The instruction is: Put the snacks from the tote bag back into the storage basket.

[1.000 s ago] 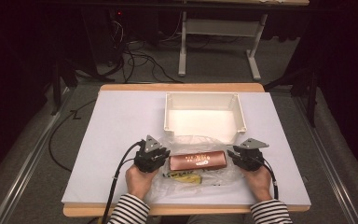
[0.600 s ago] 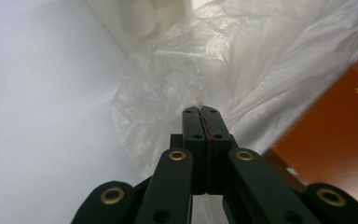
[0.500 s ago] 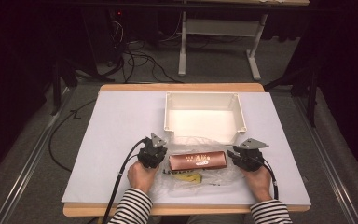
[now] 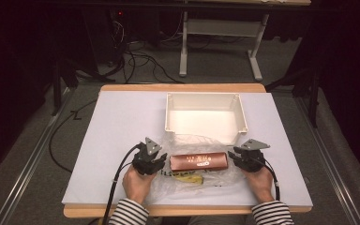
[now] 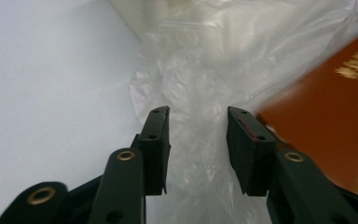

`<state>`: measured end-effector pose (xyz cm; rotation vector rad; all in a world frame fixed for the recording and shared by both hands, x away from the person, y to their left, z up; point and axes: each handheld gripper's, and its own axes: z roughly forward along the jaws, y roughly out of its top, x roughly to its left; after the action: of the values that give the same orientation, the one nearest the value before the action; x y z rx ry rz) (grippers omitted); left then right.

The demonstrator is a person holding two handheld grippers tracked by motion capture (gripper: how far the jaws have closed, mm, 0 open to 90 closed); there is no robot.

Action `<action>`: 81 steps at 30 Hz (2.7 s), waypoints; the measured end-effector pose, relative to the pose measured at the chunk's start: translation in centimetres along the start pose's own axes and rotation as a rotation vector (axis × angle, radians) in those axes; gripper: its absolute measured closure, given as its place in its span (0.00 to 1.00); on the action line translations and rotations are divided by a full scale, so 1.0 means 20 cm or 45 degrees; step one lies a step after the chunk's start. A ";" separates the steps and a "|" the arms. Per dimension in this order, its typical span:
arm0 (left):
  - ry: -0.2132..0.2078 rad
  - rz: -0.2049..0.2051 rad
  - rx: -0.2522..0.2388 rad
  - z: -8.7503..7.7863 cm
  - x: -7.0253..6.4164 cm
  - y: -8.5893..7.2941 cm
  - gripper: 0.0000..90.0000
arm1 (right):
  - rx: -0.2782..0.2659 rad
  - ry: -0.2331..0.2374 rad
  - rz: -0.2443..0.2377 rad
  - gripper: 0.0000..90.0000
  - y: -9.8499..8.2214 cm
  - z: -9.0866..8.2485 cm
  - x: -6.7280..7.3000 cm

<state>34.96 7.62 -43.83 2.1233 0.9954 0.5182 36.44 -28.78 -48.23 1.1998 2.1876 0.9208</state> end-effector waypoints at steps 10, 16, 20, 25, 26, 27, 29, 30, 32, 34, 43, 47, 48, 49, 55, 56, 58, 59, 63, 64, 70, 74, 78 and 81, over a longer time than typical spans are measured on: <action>-0.008 -0.004 0.123 0.04 -0.06 -0.10 0.63 | 0.002 -0.004 0.003 0.73 0.00 0.00 0.00; 0.066 0.022 0.141 0.07 0.02 -0.16 0.64 | 0.002 0.011 0.016 0.73 0.00 0.00 -0.01; 0.062 -0.030 0.169 0.07 0.06 -0.15 0.62 | 0.002 0.002 -0.005 0.73 0.00 0.00 0.00; 0.031 -0.022 0.087 0.01 0.02 -0.12 0.60 | -0.050 0.008 0.018 0.68 0.00 -0.04 0.00; 0.029 -0.021 0.077 0.00 0.01 -0.11 0.59 | -0.075 0.018 0.027 0.67 0.00 -0.07 0.01; 0.027 -0.021 0.068 0.00 0.00 -0.10 0.58 | -0.087 0.016 0.029 0.67 0.00 -0.10 0.01; 0.019 -0.022 0.062 0.00 0.00 -0.09 0.58 | -0.106 0.034 0.030 0.67 0.01 -0.14 0.02; 0.018 -0.024 0.059 0.00 0.00 -0.09 0.58 | -0.110 0.042 0.035 0.67 0.01 -0.16 0.03; 0.017 -0.032 0.065 0.01 0.00 -0.09 0.58 | -0.117 0.062 0.029 0.67 0.01 -0.20 0.04; 0.013 -0.042 0.077 0.04 0.00 -0.11 0.58 | -0.102 0.085 0.014 0.66 0.00 -0.21 0.06; 0.035 -0.026 0.070 0.07 0.05 -0.21 0.56 | 0.013 0.100 -0.087 0.64 -0.13 -0.18 0.10; 0.031 -0.048 0.064 0.06 0.08 -0.23 0.58 | 0.019 0.109 -0.052 0.65 -0.15 -0.20 0.09; 0.027 -0.052 0.057 0.05 0.09 -0.23 0.60 | 0.012 0.101 -0.059 0.65 -0.16 -0.21 0.10; 0.027 -0.053 0.053 0.05 0.09 -0.24 0.60 | 0.017 0.091 -0.068 0.66 -0.16 -0.21 0.10; 0.043 -0.043 0.058 0.04 0.11 -0.24 0.61 | 0.015 0.088 -0.064 0.66 -0.20 -0.25 0.11; 0.045 -0.046 0.054 0.04 0.12 -0.25 0.61 | 0.021 0.088 -0.065 0.66 -0.20 -0.26 0.11; 0.032 -0.067 0.047 0.04 0.13 -0.26 0.61 | 0.029 0.102 -0.062 0.65 -0.20 -0.26 0.10; 0.032 -0.071 0.049 0.04 0.14 -0.25 0.61 | 0.028 0.108 -0.049 0.65 -0.20 -0.26 0.10; 0.055 0.013 0.077 0.05 0.10 -0.21 0.60 | 0.041 0.128 0.004 0.61 -0.19 -0.26 0.09; 0.049 0.028 0.056 0.05 0.08 -0.19 0.60 | 0.021 0.119 0.020 0.58 -0.18 -0.25 0.09; -0.031 -0.016 -0.072 -0.02 0.09 -0.15 0.58 | -0.174 0.187 0.164 0.51 -0.08 -0.28 0.05; -0.057 -0.083 -0.169 -0.04 0.12 -0.14 0.55 | -0.213 0.175 0.121 0.48 -0.03 -0.26 0.07; -0.004 -0.118 -0.205 -0.04 0.16 -0.13 0.53 | -0.234 0.171 0.092 0.48 0.01 -0.24 0.08; 0.008 -0.138 -0.195 -0.02 0.20 -0.11 0.51 | -0.271 0.159 0.078 0.50 0.04 -0.23 0.07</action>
<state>36.10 11.80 -45.02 1.9227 1.0342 0.5307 32.96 -28.79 -44.72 1.1393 2.0929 1.2504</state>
